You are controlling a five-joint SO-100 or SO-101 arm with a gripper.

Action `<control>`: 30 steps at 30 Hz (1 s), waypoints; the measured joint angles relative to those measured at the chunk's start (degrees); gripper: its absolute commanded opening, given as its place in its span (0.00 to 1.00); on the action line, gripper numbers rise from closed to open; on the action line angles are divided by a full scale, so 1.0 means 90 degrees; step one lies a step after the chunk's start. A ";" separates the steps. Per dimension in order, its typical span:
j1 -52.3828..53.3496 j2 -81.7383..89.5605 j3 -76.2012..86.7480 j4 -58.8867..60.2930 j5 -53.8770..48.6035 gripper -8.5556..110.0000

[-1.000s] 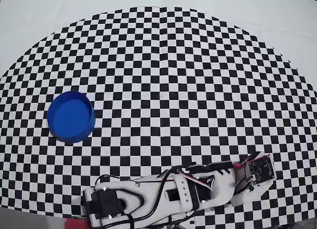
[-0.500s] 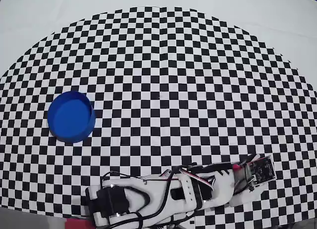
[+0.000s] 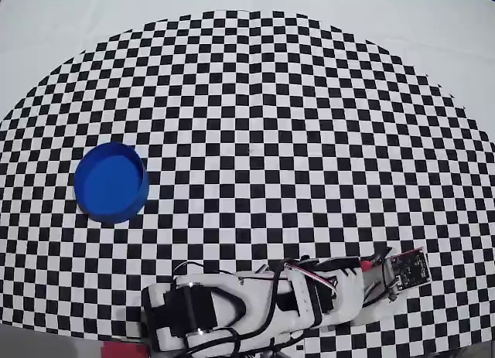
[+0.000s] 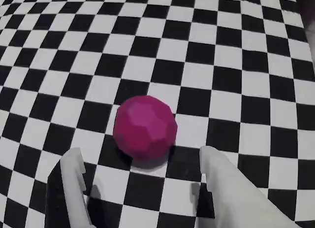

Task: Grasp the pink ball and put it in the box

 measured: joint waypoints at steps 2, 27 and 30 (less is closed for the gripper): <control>0.0000 -0.0010 0.0000 0.0000 0.0000 0.30; 0.0000 -0.1660 -0.1045 -0.0391 0.0020 0.30; 0.0000 -0.1865 -0.1045 -0.0488 0.0020 0.30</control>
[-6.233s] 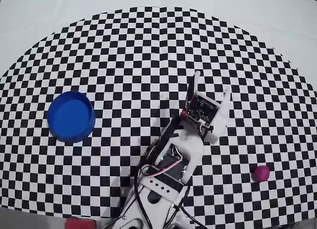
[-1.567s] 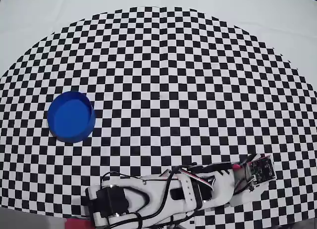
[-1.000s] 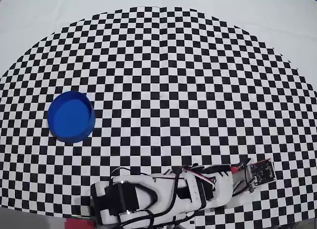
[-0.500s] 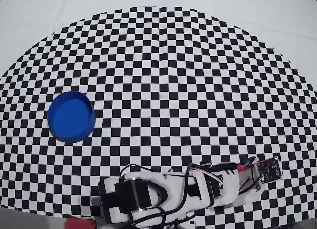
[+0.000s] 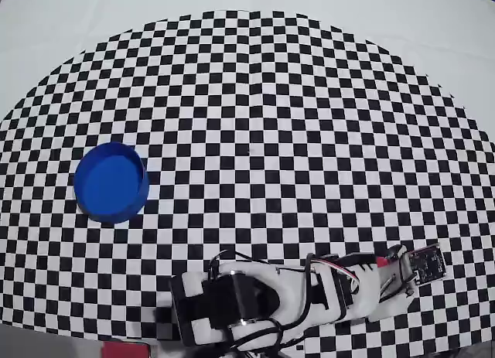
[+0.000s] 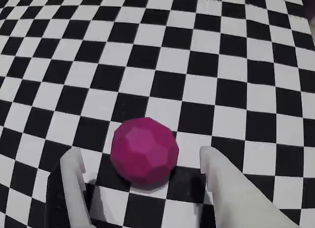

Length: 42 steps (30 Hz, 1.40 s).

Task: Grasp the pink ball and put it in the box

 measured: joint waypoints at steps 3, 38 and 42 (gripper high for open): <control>0.0000 -0.0205 0.0000 -0.0039 0.0000 0.30; 0.0059 -0.1768 -0.1309 -0.0234 0.0000 0.30; 0.0059 -0.1914 -0.1406 -0.0244 0.0000 0.30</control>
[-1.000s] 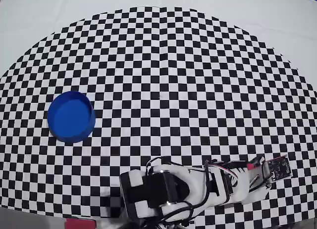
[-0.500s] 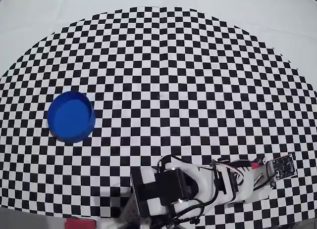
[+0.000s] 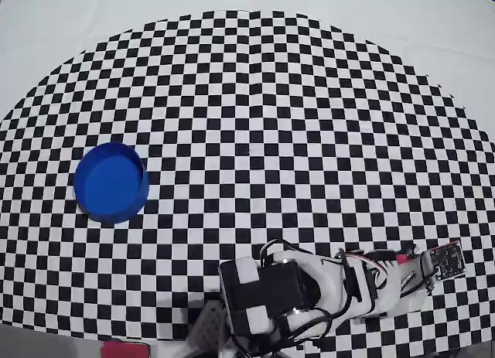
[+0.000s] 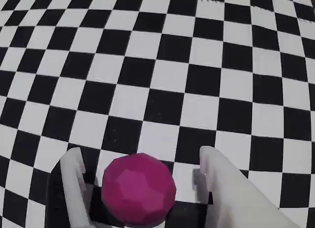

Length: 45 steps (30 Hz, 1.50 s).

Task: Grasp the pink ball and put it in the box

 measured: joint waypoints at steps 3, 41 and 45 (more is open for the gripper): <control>0.0000 -0.0117 -0.0088 0.0000 0.0000 0.30; 0.0000 -0.1064 -0.0469 -0.0303 0.0000 0.30; 0.0000 -0.1113 -0.0459 -0.0303 0.0000 0.30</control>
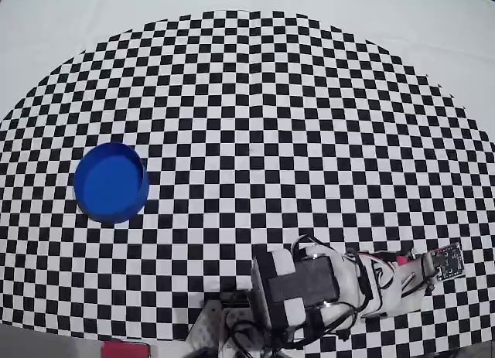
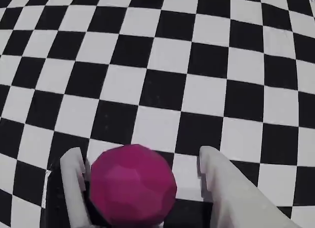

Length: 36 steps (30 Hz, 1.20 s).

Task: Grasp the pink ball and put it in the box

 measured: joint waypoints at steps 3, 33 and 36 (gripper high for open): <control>0.0000 -0.0020 -0.0010 0.0000 0.0000 0.30; -0.0186 -0.0117 -0.0010 0.0000 0.0088 0.30; -0.0186 -0.0117 -0.0010 0.0000 0.0088 0.30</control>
